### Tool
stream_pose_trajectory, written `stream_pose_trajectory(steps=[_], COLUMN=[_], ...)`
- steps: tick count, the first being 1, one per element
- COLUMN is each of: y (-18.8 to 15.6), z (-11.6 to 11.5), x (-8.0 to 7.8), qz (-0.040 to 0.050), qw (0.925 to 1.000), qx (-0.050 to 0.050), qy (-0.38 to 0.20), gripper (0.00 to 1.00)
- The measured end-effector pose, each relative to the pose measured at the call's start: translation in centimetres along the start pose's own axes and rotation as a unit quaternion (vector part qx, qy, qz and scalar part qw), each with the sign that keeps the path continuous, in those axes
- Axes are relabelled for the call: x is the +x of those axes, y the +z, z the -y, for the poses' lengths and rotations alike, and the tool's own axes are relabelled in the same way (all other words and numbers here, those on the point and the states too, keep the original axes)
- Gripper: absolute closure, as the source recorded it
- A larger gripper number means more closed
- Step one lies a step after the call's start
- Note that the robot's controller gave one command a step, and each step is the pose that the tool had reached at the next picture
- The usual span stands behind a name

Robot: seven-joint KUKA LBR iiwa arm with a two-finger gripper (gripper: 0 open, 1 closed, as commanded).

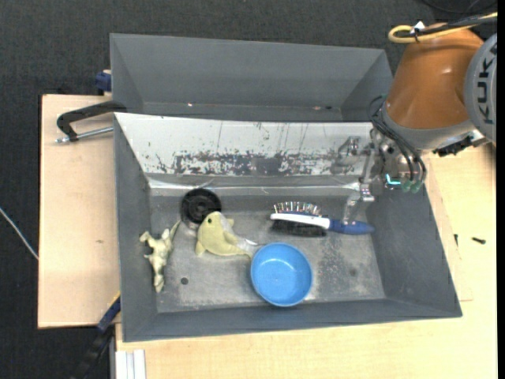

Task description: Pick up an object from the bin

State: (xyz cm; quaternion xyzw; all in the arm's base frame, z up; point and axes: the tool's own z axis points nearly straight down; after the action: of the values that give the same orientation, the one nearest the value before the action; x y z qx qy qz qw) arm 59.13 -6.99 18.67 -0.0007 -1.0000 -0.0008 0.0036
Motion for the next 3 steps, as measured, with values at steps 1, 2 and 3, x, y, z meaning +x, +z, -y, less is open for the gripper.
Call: stream_pose_trajectory(steps=[1,2,3], y=[-12.3,0.9,11.0], z=[-3.3,-8.3,-6.5], x=[-0.8,6.7,2.0], qz=[0.0109,-0.0010,0.0035], qw=[0.9836,0.9812,0.9868], qx=[0.002,-0.001,0.000], qy=[-0.180,-0.193,-0.162], gripper=[0.00,0.00,0.00])
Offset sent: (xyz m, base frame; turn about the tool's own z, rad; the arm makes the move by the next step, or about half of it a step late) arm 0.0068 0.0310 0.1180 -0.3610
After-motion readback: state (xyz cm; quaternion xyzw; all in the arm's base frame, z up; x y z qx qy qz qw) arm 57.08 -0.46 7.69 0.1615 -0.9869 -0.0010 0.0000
